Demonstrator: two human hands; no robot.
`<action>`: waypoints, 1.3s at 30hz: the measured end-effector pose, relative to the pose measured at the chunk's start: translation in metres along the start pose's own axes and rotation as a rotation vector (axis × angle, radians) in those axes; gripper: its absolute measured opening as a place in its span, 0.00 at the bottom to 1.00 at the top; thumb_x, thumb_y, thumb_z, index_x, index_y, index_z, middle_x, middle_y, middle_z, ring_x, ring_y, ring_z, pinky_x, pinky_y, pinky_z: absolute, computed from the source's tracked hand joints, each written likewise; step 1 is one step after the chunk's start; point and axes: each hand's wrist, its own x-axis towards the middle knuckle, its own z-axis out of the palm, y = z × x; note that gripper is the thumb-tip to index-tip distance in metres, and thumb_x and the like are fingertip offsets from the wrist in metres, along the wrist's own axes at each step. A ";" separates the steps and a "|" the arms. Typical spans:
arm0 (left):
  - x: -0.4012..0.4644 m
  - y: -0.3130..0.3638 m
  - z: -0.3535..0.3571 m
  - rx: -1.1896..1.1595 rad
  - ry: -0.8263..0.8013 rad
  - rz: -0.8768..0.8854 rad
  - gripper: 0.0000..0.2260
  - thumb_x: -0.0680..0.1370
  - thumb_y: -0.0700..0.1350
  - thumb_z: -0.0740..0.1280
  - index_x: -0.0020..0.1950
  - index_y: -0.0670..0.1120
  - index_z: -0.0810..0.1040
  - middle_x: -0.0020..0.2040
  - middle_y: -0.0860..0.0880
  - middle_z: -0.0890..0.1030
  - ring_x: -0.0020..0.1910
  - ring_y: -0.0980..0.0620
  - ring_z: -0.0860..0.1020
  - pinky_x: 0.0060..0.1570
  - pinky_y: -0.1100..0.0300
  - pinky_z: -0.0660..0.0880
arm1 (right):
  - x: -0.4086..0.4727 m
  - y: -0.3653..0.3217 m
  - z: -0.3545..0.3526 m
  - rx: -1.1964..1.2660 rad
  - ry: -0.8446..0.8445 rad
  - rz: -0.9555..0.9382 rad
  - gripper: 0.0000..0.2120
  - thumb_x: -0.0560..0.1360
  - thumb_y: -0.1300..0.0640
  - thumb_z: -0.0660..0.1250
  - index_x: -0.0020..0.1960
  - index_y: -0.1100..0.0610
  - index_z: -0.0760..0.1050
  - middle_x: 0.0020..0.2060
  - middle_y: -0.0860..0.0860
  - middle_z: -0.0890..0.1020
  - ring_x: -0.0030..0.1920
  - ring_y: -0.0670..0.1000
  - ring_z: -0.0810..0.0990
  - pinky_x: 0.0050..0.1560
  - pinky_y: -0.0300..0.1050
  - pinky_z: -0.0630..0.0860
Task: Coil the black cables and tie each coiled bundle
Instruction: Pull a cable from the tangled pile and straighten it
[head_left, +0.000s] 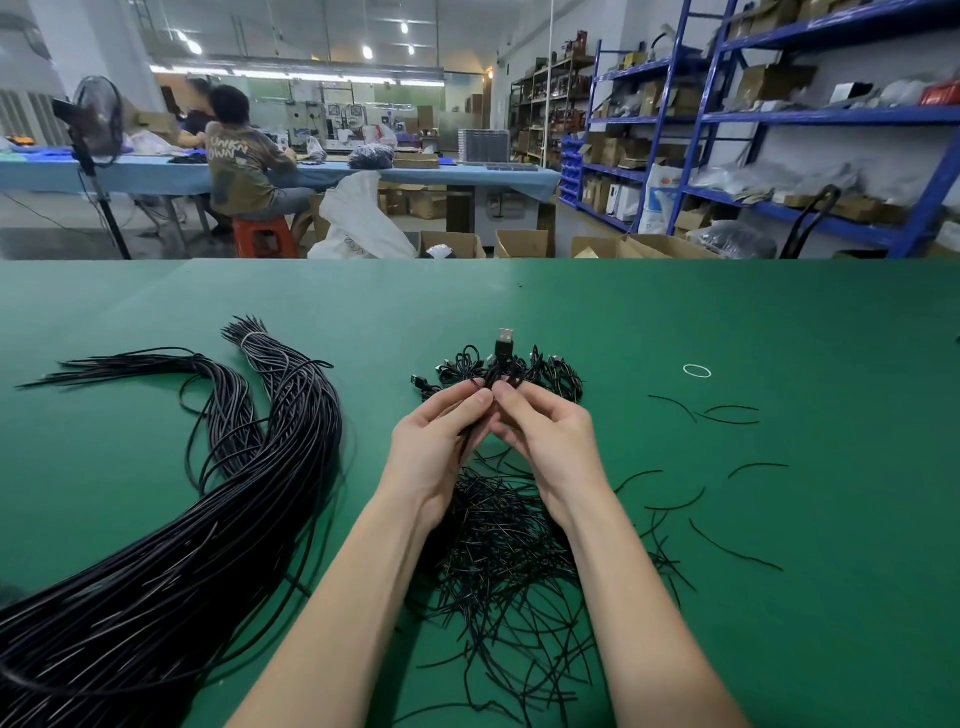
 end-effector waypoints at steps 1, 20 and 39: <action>0.000 0.000 0.000 0.005 0.010 0.006 0.11 0.74 0.31 0.71 0.56 0.37 0.81 0.47 0.43 0.86 0.44 0.51 0.86 0.45 0.64 0.81 | 0.000 0.002 -0.001 0.014 0.007 0.002 0.09 0.79 0.62 0.71 0.41 0.57 0.85 0.37 0.51 0.82 0.39 0.45 0.80 0.42 0.35 0.80; 0.003 -0.009 -0.006 0.448 0.257 0.517 0.06 0.71 0.39 0.78 0.42 0.51 0.87 0.41 0.52 0.87 0.44 0.56 0.85 0.47 0.65 0.78 | -0.005 -0.004 0.015 -0.352 0.126 -0.130 0.05 0.70 0.53 0.81 0.42 0.53 0.87 0.36 0.49 0.88 0.41 0.49 0.88 0.52 0.54 0.85; -0.011 -0.003 0.009 0.686 -0.063 0.661 0.10 0.80 0.35 0.68 0.53 0.49 0.84 0.54 0.50 0.82 0.56 0.58 0.81 0.52 0.68 0.77 | -0.004 -0.007 0.009 -0.153 0.219 -0.259 0.06 0.70 0.58 0.81 0.46 0.57 0.87 0.39 0.49 0.88 0.43 0.48 0.88 0.50 0.43 0.84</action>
